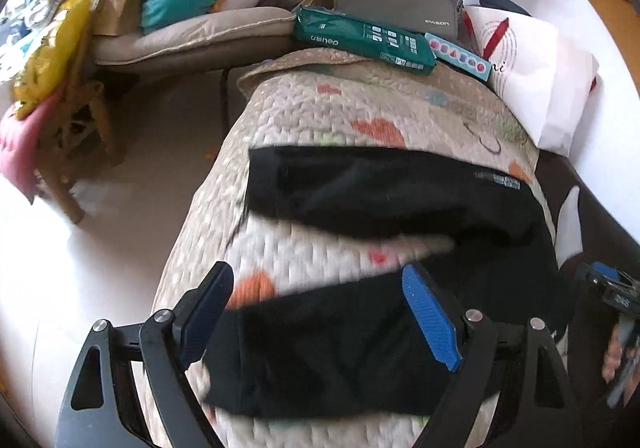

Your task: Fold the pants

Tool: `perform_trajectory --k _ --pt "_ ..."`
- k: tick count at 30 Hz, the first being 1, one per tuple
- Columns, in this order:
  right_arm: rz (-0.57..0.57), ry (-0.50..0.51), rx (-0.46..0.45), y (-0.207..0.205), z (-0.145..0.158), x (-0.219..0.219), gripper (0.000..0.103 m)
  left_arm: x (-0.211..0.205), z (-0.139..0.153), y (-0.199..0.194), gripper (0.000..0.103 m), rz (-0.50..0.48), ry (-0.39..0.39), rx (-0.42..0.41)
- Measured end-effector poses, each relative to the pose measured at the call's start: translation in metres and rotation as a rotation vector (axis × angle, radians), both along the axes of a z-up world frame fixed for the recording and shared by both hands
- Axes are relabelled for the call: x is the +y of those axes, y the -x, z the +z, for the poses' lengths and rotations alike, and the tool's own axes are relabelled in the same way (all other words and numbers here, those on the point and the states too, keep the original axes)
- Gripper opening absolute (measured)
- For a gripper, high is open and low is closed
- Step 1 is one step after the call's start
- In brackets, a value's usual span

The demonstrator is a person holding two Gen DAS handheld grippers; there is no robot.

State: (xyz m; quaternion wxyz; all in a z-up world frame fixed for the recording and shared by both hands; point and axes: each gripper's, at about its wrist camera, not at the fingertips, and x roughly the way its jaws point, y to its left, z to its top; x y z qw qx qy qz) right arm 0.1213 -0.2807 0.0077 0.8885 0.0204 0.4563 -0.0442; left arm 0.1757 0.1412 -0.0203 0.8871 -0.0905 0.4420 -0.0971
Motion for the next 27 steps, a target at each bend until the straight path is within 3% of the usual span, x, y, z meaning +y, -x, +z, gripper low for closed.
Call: perform_trajectory --k 1,3,7,15,19,24,27 --pt "0.028 -0.024 0.056 -0.015 -0.002 -0.010 0.088 0.001 -0.002 -0.014 0.086 -0.015 0.000 0.002" --pt "0.070 -0.039 0.083 -0.049 -0.008 -0.019 0.087 -0.001 -0.007 -0.040 0.086 -0.045 -0.020 0.000" --pt "0.167 0.000 0.056 -0.112 -0.012 -0.022 0.087 -0.004 -0.018 -0.093 0.086 -0.090 -0.074 -0.002" --pt "0.300 0.074 0.111 -0.217 -0.047 -0.009 0.086 0.000 -0.051 -0.185 0.086 -0.131 -0.071 0.034" --pt "0.347 0.066 0.143 -0.239 -0.062 -0.004 0.086 -0.005 -0.061 -0.201 0.086 -0.185 -0.074 0.051" --pt "0.386 0.060 0.166 -0.250 -0.073 -0.004 0.086 -0.017 -0.066 -0.194 0.086 -0.287 -0.046 0.065" --pt "0.396 0.058 0.183 -0.256 -0.081 -0.005 0.086 -0.028 -0.076 -0.192 0.086 -0.337 -0.098 0.090"
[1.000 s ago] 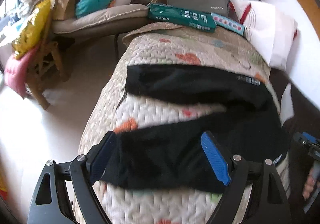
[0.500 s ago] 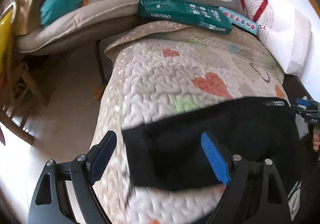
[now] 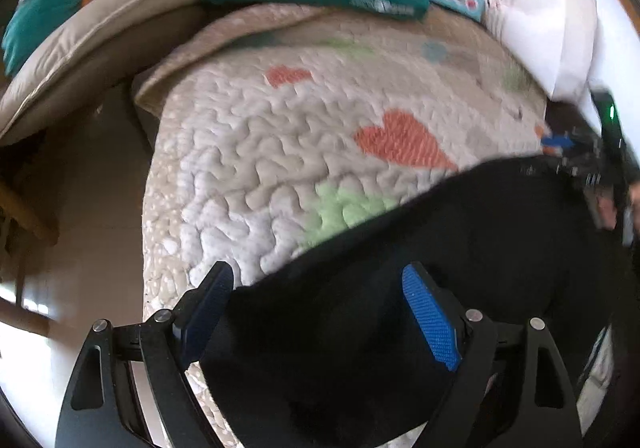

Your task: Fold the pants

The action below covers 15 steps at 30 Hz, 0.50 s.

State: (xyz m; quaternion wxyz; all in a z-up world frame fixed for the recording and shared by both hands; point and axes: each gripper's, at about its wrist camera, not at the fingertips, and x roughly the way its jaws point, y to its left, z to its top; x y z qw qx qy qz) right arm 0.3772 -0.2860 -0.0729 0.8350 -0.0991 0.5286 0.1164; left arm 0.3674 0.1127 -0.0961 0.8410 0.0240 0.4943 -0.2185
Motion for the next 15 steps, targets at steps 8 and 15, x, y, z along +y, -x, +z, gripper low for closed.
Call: perform_trajectory --k 8,15 --pt "0.042 -0.031 0.058 -0.013 -0.013 0.007 0.072 0.003 -0.004 -0.004 0.010 0.012 -0.018 0.035" --pt "0.079 -0.092 0.106 -0.006 -0.012 0.020 0.019 -0.011 0.003 0.006 0.007 0.008 -0.107 -0.031"
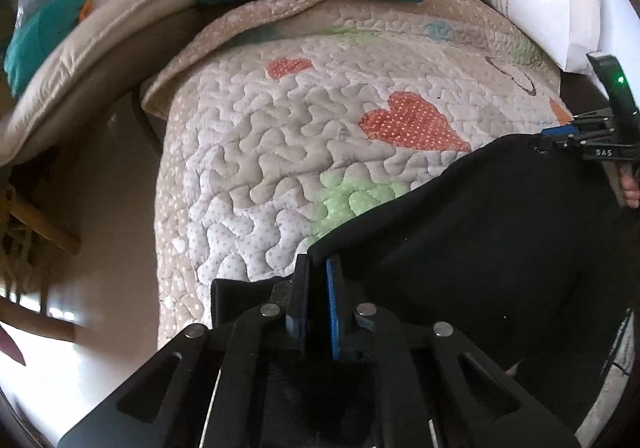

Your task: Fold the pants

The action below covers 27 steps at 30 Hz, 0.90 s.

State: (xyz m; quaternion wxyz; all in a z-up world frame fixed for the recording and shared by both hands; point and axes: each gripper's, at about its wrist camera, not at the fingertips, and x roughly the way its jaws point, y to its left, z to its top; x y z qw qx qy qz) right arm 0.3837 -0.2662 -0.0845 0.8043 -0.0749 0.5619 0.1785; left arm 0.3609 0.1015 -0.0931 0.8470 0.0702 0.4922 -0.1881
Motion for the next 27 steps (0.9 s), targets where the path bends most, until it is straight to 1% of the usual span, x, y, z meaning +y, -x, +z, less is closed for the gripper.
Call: perform_trajectory --k 1,2,5,8,12,16,19,21,23,25,26,27 --pt "0.003 0.007 -0.002 0.002 0.002 0.002 0.013 -0.001 0.003 0.002 0.007 0.004 -0.008 -0.013" --pt "0.005 0.013 -0.007 0.005 0.005 0.004 0.010 -0.001 0.006 0.003 0.007 0.009 -0.013 -0.023" --pt "-0.014 -0.012 -0.026 0.016 0.020 0.001 0.007 0.000 0.019 0.011 0.007 0.025 -0.017 -0.063" --pt "-0.021 -0.024 -0.064 0.036 0.040 0.001 0.006 0.003 0.040 0.026 0.007 0.043 -0.013 -0.119" --pt "-0.008 -0.013 -0.118 0.077 0.071 0.006 0.006 0.008 0.070 0.062 0.007 0.052 -0.011 -0.198" --pt "0.020 0.012 -0.142 0.131 0.094 0.011 0.006 0.014 0.087 0.113 0.007 0.026 -0.033 -0.250" --pt "0.036 0.019 -0.132 0.174 0.101 0.013 0.006 0.017 0.088 0.157 0.007 0.017 -0.044 -0.267" --pt "0.059 0.033 -0.098 0.208 0.097 0.015 0.006 0.018 0.083 0.183 0.007 0.012 -0.055 -0.271" --pt "0.079 0.051 -0.059 0.234 0.089 0.017 0.006 0.017 0.073 0.209 0.008 0.006 -0.078 -0.268" --pt "0.098 0.091 -0.004 0.261 0.074 0.022 0.006 0.015 0.059 0.231 0.009 0.003 -0.114 -0.258" --pt "0.109 0.119 0.027 0.274 0.065 0.026 0.006 0.013 0.053 0.239 0.011 0.000 -0.136 -0.254" --pt "0.117 0.140 0.041 0.281 0.058 0.027 0.006 0.010 0.046 0.247 0.012 -0.008 -0.175 -0.252"
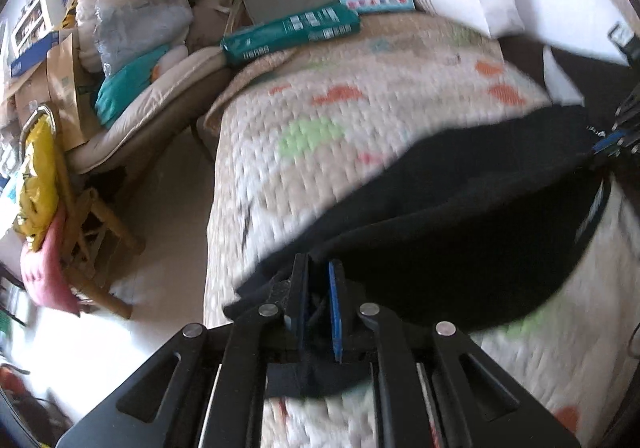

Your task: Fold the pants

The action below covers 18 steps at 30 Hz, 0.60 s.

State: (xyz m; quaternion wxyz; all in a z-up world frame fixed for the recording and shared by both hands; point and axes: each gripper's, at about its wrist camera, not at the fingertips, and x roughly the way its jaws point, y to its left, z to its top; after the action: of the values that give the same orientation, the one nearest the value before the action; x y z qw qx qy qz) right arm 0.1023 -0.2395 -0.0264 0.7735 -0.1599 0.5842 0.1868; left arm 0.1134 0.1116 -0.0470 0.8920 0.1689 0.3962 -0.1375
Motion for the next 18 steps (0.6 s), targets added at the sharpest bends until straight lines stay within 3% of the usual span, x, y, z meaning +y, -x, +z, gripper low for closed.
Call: perform_trajectory --k 3,6,10,12,14,15,17,18 --pt "0.004 0.068 0.063 0.022 -0.022 0.006 0.005 -0.007 -0.011 0.021 0.012 -0.021 -0.095 -0.003" --pt "0.004 0.094 0.104 0.037 -0.031 0.008 0.005 0.001 -0.007 0.036 0.012 -0.014 -0.117 -0.024" --pt "0.005 0.181 0.110 0.049 -0.037 0.008 0.005 0.030 0.011 0.045 0.015 0.043 -0.073 -0.032" --pt "-0.027 0.203 0.056 0.049 -0.028 0.004 0.006 0.050 0.024 0.049 0.025 0.089 -0.028 -0.046" --pt "-0.048 0.142 0.019 0.048 -0.013 0.007 0.009 0.067 0.035 0.046 0.037 0.154 0.032 -0.056" --pt "-0.056 0.100 0.009 0.047 -0.008 0.008 0.013 0.075 0.039 0.042 0.037 0.200 0.069 -0.057" --pt "-0.075 0.012 -0.014 0.044 0.003 0.014 0.054 0.081 0.043 0.031 0.038 0.260 0.133 -0.055" --pt "-0.079 -0.014 -0.040 0.042 0.007 0.021 0.060 0.080 0.043 0.024 0.038 0.288 0.165 -0.051"
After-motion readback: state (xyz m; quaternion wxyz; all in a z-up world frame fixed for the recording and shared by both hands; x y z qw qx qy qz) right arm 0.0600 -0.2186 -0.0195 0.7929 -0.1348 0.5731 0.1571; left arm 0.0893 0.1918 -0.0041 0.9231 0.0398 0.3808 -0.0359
